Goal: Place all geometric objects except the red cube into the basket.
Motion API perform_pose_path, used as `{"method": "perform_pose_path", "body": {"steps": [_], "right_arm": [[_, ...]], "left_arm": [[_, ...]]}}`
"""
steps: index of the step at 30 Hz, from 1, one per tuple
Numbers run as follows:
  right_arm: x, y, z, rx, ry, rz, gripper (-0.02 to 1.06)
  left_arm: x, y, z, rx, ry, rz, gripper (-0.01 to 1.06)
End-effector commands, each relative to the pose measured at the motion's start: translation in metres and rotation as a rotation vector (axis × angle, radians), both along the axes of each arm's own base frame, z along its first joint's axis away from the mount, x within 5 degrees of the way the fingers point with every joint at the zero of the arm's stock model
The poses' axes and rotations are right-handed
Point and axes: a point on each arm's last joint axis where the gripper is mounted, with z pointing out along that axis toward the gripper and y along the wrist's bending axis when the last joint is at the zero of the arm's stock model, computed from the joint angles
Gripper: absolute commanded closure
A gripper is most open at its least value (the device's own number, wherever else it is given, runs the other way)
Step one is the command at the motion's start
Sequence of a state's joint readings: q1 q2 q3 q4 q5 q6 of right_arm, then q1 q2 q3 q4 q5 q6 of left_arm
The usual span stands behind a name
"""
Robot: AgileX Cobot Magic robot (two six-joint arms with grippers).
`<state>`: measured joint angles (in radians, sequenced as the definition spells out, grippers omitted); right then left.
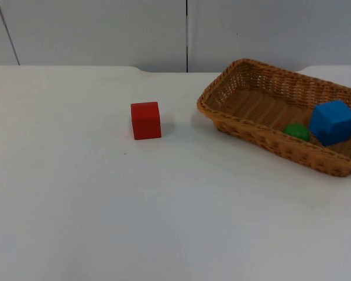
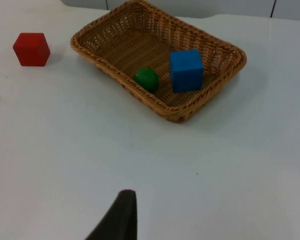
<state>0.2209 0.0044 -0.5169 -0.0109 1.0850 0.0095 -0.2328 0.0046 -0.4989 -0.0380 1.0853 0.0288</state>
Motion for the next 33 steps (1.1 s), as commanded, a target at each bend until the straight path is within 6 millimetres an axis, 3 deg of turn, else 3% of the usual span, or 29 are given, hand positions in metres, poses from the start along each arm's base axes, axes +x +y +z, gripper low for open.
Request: {"method": "perform_pose_path", "body": {"steps": [1, 13, 25, 33], "right_arm": [[-0.0003, -0.0003, 0.0003, -0.001, -0.011, -0.036, 0.01], [-0.0006, 0.0011, 0.0005, -0.002, -0.013, -0.228, 0.01], [-0.0006, 0.0011, 0.0005, -0.002, -0.013, -0.230, 0.01], [-0.0006, 0.0011, 0.0005, -0.002, -0.013, -0.230, 0.01]], "left_arm": [[0.0002, -0.0005, -0.0006, -0.009, -0.008, 0.001, 0.00], [0.0002, -0.0005, -0.0006, -0.009, -0.008, 0.001, 0.00], [0.0002, -0.0005, -0.0006, -0.009, -0.008, 0.001, 0.00], [0.0006, -0.0009, -0.0006, -0.007, -0.009, 0.134, 0.00]]}}
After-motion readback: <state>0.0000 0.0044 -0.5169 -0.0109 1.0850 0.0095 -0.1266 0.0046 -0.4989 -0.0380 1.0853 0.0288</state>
